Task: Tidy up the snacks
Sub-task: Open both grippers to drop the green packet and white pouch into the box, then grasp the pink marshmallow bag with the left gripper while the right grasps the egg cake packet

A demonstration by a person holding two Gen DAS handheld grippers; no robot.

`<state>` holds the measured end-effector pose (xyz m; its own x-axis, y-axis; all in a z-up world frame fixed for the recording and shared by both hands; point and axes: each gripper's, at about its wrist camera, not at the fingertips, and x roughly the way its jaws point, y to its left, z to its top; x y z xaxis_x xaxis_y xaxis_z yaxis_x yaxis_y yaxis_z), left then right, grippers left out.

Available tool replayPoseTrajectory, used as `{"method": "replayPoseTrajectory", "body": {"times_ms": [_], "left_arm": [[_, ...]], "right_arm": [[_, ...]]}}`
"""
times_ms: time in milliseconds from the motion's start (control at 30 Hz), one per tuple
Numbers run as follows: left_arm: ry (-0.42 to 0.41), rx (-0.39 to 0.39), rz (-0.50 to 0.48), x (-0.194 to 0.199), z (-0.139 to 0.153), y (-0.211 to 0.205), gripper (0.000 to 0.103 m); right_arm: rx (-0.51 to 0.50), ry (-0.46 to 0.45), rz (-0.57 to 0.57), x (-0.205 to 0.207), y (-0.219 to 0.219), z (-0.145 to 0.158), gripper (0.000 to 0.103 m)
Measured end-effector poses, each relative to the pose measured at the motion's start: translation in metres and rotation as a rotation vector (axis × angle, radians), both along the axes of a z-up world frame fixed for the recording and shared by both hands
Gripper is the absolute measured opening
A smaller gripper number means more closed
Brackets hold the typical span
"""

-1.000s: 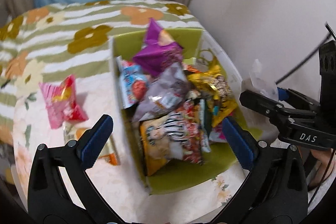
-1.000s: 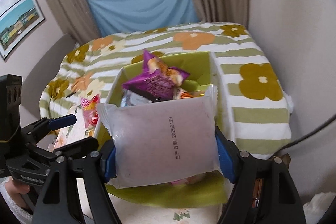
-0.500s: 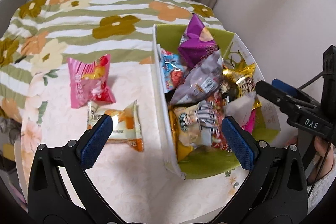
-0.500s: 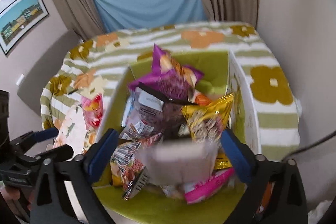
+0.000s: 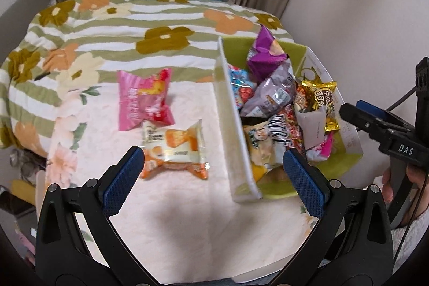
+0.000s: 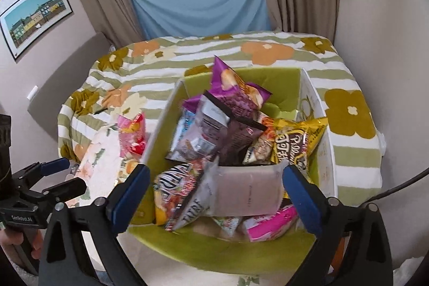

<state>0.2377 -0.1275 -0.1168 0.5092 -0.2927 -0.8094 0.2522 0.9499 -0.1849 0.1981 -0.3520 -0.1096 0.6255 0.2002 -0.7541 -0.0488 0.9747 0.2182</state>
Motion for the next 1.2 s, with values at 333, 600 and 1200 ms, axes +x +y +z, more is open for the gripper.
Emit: {"method": "replayPoseTrajectory", "body": {"times_ms": [333,600,1200], "left_arm": [[-0.024,0.002,0.006,0.004,0.013,0.076,0.102],[-0.001,-0.019,-0.044,0.029,0.012,0.13,0.102],[0.098,-0.118,-0.317,0.146,-0.045,0.166,0.102]], "right_arm": [[0.0,-0.049,-0.014,-0.014,0.052,0.023,0.098],[0.02,-0.031,-0.048,-0.011,0.119,0.022,0.098],[-0.038,0.076,-0.14,0.022,0.242,-0.048,0.098]]}}
